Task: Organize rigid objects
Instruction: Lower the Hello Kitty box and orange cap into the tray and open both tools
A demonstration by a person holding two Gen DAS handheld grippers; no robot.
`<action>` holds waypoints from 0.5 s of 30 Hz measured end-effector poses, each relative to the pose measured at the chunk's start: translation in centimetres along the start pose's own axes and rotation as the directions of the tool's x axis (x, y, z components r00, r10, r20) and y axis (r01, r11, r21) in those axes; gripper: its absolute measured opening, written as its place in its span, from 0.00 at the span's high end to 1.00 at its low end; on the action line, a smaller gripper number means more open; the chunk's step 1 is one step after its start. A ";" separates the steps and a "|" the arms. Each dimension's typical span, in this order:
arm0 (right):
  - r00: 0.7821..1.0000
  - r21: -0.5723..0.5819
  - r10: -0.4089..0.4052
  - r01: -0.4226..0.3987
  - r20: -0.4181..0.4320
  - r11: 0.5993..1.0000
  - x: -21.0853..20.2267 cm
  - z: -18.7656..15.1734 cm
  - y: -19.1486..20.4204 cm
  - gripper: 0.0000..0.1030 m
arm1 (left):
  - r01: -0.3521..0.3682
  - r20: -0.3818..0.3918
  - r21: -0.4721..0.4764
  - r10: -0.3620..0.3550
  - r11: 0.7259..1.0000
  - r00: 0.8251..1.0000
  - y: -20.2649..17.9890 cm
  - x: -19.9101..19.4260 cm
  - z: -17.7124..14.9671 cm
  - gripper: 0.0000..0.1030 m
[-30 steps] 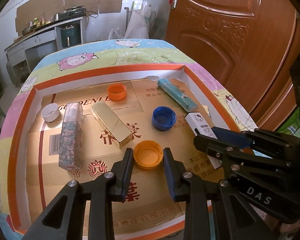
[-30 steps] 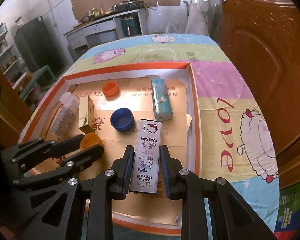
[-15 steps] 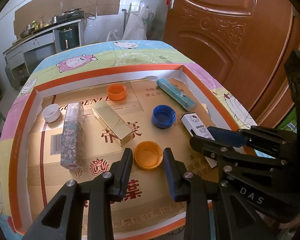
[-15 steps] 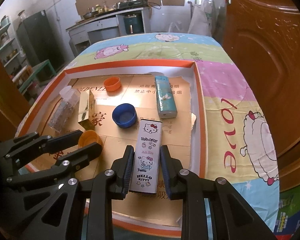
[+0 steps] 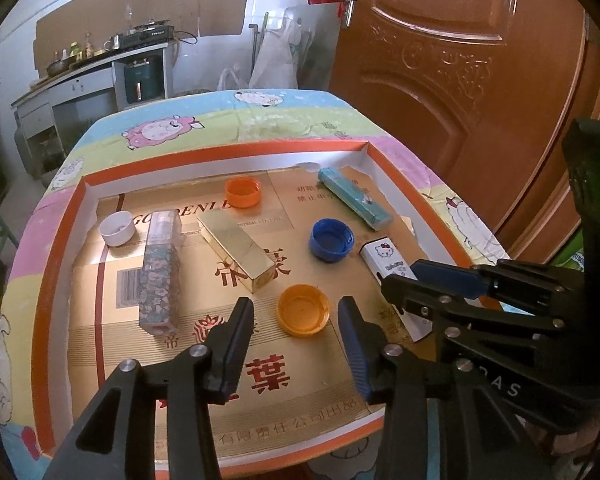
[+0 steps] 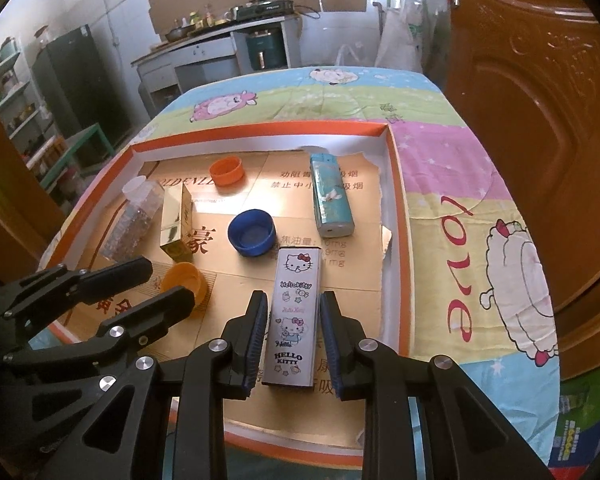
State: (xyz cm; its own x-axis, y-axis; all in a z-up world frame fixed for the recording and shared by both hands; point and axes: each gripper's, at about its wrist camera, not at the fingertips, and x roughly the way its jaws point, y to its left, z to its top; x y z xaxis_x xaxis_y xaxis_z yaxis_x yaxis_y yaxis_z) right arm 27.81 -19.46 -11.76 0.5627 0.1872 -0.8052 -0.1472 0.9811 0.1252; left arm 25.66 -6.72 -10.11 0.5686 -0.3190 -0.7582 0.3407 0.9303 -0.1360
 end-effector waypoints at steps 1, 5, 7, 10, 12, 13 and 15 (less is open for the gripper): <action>1.000 0.000 -0.001 0.001 0.004 1.000 -0.2 0.0 0.0 0.73 | 0.000 0.001 -0.002 0.000 1.000 1.000 0.0 -0.1 0.0 0.58; 1.000 0.001 -0.002 0.002 0.011 1.000 -0.7 0.0 0.1 0.73 | -0.004 0.009 -0.008 0.004 1.000 1.000 0.1 -0.7 0.0 0.58; 1.000 0.003 -0.002 0.002 0.017 1.000 -1.1 -0.1 0.1 0.73 | -0.005 0.013 -0.008 0.005 1.000 1.000 0.1 -0.9 0.0 0.58; 1.000 0.004 -0.002 0.002 0.026 1.000 -1.7 -0.1 0.1 0.73 | -0.009 0.020 -0.008 0.010 1.000 1.000 0.0 -1.4 0.0 0.58; 1.000 0.003 -0.003 0.003 0.031 1.000 -2.1 -0.1 0.2 0.73 | -0.008 0.025 -0.010 0.009 1.000 1.000 0.0 -1.7 0.0 0.58; 0.999 0.003 -0.003 0.003 0.035 1.000 -2.4 -0.2 0.2 0.73 | -0.009 0.029 -0.012 0.010 1.000 1.000 0.1 -2.0 0.0 0.58; 0.999 0.001 -0.004 0.004 0.041 1.000 -2.9 -0.2 0.4 0.73 | -0.010 0.034 -0.015 0.011 1.000 0.999 0.0 -2.3 -0.1 0.58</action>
State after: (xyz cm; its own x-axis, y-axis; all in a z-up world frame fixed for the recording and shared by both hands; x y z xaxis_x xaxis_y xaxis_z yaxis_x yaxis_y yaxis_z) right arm 25.96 -19.65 -9.52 0.5961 0.1846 -0.7814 -0.1439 0.9820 0.1222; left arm 24.25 -5.92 -8.42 0.5975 -0.3151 -0.7374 0.3238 0.9361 -0.1375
